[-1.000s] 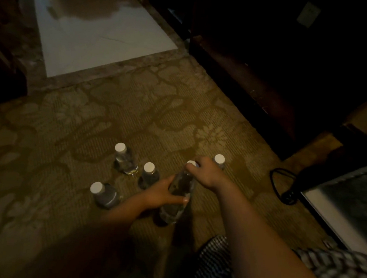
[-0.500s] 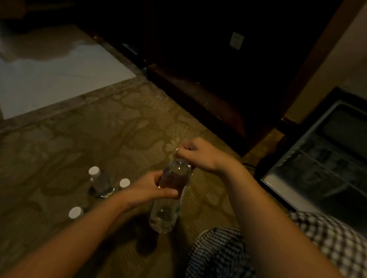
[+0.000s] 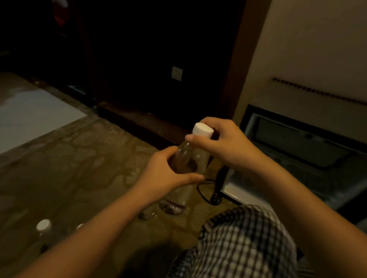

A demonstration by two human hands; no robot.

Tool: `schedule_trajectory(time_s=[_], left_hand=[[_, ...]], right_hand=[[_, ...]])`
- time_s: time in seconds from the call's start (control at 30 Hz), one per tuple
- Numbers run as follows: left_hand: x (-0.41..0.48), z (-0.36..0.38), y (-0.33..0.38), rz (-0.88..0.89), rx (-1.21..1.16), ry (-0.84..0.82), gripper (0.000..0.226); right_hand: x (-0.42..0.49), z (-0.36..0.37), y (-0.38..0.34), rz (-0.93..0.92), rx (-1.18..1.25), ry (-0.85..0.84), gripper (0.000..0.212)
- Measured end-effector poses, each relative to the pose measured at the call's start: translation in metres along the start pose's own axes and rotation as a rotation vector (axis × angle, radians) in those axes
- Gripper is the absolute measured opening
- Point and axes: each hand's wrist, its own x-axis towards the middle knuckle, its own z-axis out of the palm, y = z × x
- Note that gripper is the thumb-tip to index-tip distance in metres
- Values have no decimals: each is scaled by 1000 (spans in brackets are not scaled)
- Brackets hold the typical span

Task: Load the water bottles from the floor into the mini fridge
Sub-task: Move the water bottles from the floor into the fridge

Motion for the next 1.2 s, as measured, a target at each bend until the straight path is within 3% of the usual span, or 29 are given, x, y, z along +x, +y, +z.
schedule_trajectory(time_s=[0.17,0.37,0.47,0.6,0.73,0.9,1.2], left_hand=[[31,44,40,111,61,8,50],[67,108,78,197,71,-103,39],[81,142,85,209,41,-171,31],[96,186,74,172,8,-236,47],[113,224,59,126,25,-330,51],[132,264,36,100,87,-499,34],[157,322,-43,-162,40,-701,40]], right_hand=[[-17,-57,4,12,4,170,21],[-50,-118,28,123,-67,386,26],[-66,-140,49,250,-53,406,30],[-78,-159,79,421,-19,309,34],[-89,-169,114,531,-36,361,34],[-101,-172,169,650,-118,411,37],[-111,-134,278,800,-88,489,20]])
